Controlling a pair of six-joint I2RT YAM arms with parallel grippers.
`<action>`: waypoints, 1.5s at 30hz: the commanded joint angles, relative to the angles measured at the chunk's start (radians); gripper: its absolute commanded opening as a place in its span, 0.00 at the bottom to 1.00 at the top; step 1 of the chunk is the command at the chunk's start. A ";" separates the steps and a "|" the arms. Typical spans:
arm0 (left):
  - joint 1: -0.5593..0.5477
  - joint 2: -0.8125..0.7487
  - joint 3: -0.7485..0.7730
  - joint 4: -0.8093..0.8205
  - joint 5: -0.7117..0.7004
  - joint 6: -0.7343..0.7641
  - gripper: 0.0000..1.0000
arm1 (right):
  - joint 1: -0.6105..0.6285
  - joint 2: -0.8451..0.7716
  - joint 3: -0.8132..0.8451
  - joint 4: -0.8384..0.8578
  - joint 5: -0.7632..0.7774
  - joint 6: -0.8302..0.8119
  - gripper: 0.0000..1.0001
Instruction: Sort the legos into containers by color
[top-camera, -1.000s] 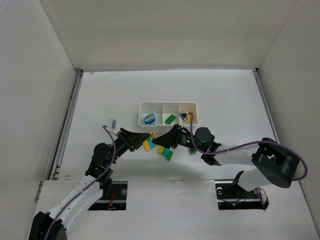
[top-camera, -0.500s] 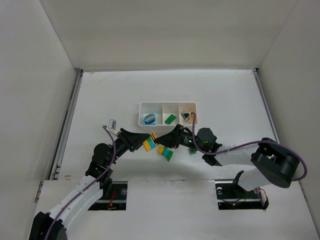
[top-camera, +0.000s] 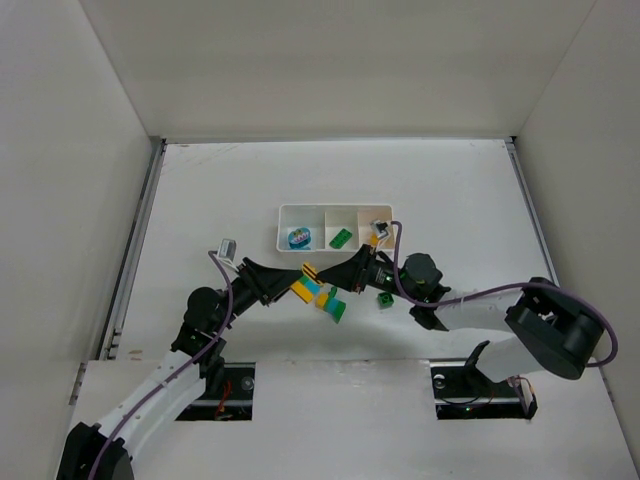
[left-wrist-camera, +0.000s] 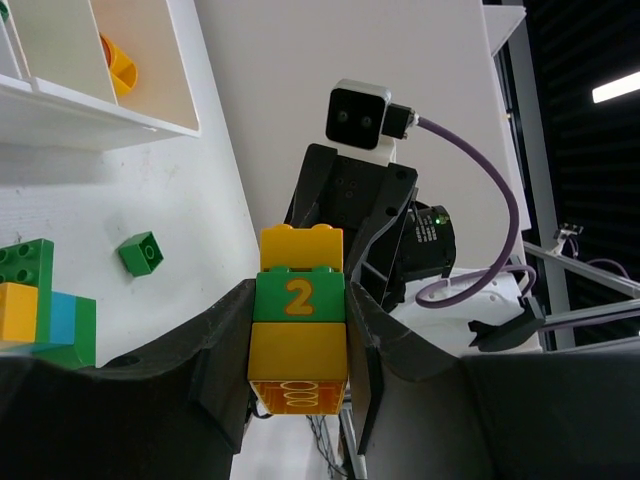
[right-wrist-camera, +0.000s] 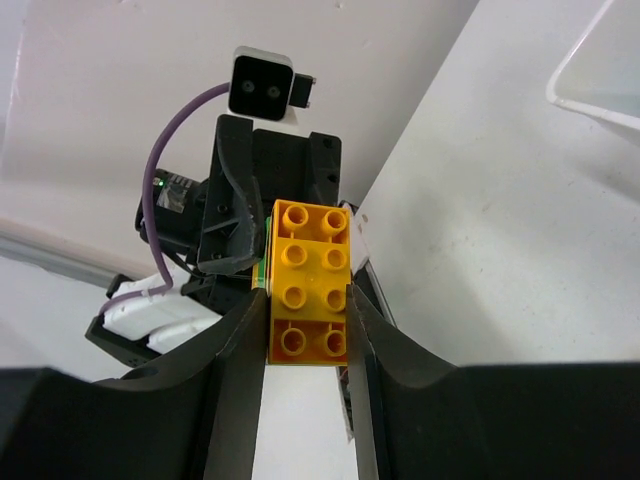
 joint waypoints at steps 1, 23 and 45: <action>0.012 -0.002 -0.038 0.081 -0.011 0.007 0.15 | -0.041 -0.034 -0.012 0.082 0.032 0.010 0.32; 0.008 0.021 -0.019 0.087 -0.009 0.011 0.15 | 0.011 0.115 0.053 0.145 -0.038 0.047 0.57; 0.022 0.024 -0.021 0.054 -0.029 0.007 0.66 | -0.007 0.176 0.030 0.306 -0.029 0.137 0.33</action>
